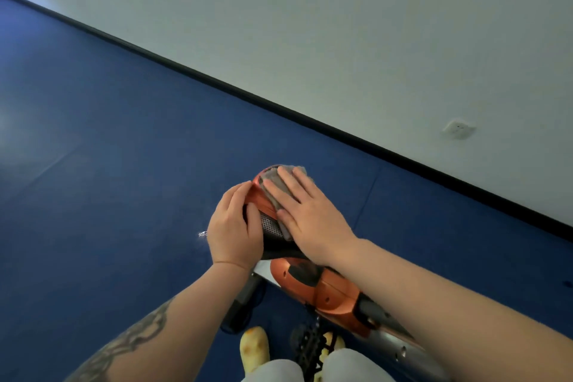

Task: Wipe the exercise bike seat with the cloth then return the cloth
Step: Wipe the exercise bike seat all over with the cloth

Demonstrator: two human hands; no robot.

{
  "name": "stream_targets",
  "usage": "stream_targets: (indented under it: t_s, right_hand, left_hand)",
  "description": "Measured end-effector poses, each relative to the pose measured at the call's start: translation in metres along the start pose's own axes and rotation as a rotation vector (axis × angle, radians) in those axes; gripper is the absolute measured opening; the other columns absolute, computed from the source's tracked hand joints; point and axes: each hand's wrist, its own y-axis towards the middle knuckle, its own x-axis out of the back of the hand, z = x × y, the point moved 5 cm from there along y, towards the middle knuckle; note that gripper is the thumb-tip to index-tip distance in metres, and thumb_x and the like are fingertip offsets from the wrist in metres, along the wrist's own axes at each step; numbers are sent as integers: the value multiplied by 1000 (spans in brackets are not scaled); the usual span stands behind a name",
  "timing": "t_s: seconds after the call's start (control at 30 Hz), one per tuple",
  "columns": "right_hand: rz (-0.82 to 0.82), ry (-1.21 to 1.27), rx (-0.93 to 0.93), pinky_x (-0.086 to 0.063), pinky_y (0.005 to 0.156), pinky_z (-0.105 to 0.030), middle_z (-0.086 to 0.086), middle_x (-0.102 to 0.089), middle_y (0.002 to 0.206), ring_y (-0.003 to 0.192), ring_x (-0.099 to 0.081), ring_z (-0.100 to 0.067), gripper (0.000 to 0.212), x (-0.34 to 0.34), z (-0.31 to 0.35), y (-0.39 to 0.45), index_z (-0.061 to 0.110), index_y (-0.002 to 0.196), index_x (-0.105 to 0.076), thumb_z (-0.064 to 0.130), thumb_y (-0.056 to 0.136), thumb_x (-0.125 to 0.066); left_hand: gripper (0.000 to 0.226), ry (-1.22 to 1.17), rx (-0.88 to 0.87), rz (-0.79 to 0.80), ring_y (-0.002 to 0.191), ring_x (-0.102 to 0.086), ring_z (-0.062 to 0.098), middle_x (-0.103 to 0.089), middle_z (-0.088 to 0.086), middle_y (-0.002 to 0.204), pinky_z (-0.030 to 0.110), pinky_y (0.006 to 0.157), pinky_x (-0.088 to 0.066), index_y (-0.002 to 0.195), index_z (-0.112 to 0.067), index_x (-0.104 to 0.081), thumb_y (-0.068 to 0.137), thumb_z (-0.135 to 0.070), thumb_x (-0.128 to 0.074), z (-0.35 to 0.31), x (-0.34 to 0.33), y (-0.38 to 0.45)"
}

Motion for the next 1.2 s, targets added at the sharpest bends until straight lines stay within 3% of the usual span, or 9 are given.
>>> stream_targets:
  t_s: [0.13,0.37,0.5,0.6,0.7,0.8,0.97,1.1,1.2]
  right_hand:
    - [-4,27,-11,-19,119,-36,10,1,163,148,12,-13,52,-3,-6,-20,43,150,-3,41,102,-21]
    - [24,-8,-59,-20,116,-43,0,-24,158,144,-17,-23,46,6,7,59,32,148,-28,39,102,-24]
    - [-22,77,-94,-32,112,-43,3,-5,162,147,-4,-21,55,1,1,17,36,152,-8,42,101,-28]
    - [-23,104,-238,-53,86,-40,13,3,161,144,-21,-19,61,-5,-10,-22,46,147,9,50,97,-26]
    - [-6,86,-441,-52,75,-41,7,-17,159,123,-49,-23,59,-2,-12,-9,42,148,7,53,98,-20]
    - [-8,202,-635,-46,84,-43,0,-35,151,118,-54,-28,54,0,-18,22,38,150,-8,55,98,-12]
    - [-91,-15,-582,-43,71,-39,3,-51,132,108,-57,-25,53,0,-7,-26,37,148,-17,53,97,-18]
    - [-78,43,-705,-47,73,-38,13,-61,96,89,-59,-14,43,8,-30,-101,40,112,-49,57,94,-14]
    - [-161,177,-864,-45,67,-39,7,-61,83,78,-57,-13,42,11,-37,-111,31,85,-51,54,97,-17]
  left_hand:
    - [38,0,-9,10,104,-51,3,-60,-7,118,24,90,-43,121,-19,-57,90,-26,-35,-1,-1,0]
    - [36,3,-24,0,105,-54,6,-62,-5,117,27,91,-46,118,-15,-60,90,-18,-38,-6,1,1]
    - [38,12,-120,17,112,-52,9,-60,-3,123,31,97,-43,123,-16,-57,90,-17,-36,-7,3,1]
    - [40,51,-216,35,114,-50,13,-58,-2,126,35,100,-38,123,-17,-57,90,-18,-34,-8,2,0]
    - [42,64,-247,128,118,-49,17,-56,-2,131,39,103,-36,125,-18,-54,90,-18,-31,-14,1,5]
    - [42,59,-313,236,123,-44,15,-53,-4,133,39,107,-34,127,-20,-52,89,-15,-33,-17,1,13]
    - [36,91,-611,429,120,-45,10,-58,-7,126,24,109,-20,119,-23,-56,87,-22,-40,-35,0,44]
    - [44,180,-950,747,139,-26,9,-39,-10,147,28,117,-4,139,-25,-40,95,-31,-36,-41,-26,45]
    - [44,146,-997,787,141,-21,7,-36,-12,149,29,117,-2,140,-28,-39,96,-32,-36,-39,-35,48]
